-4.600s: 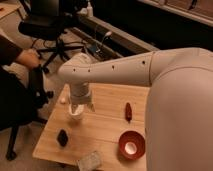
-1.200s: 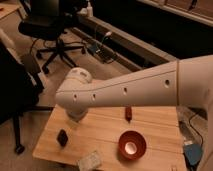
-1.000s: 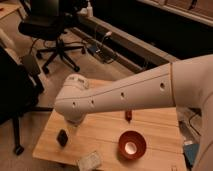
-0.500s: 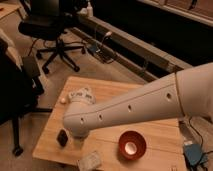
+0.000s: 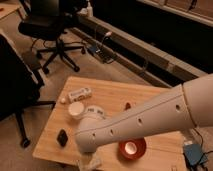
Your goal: Place the white sponge in the ceramic bowl
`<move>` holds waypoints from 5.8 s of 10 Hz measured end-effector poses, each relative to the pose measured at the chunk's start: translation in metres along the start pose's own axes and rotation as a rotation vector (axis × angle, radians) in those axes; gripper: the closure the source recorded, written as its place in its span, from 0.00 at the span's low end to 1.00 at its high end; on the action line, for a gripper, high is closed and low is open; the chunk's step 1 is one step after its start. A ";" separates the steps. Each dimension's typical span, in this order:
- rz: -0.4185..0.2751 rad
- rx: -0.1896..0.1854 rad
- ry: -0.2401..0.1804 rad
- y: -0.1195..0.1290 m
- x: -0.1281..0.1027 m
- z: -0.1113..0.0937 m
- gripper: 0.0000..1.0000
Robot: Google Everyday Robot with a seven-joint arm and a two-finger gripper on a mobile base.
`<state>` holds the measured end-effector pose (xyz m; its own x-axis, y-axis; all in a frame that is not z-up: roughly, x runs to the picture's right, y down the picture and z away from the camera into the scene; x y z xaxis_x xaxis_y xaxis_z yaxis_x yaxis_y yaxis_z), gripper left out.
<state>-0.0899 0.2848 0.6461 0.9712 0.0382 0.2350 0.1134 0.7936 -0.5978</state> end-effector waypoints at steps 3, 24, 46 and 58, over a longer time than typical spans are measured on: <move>-0.023 -0.038 -0.002 0.020 0.016 0.026 0.35; -0.086 -0.016 0.040 0.027 0.016 0.084 0.35; -0.069 0.041 0.108 0.011 0.014 0.080 1.00; 0.157 0.323 0.215 -0.049 0.056 -0.021 1.00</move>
<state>-0.0369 0.2353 0.6720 0.9970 0.0734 -0.0255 -0.0777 0.9392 -0.3343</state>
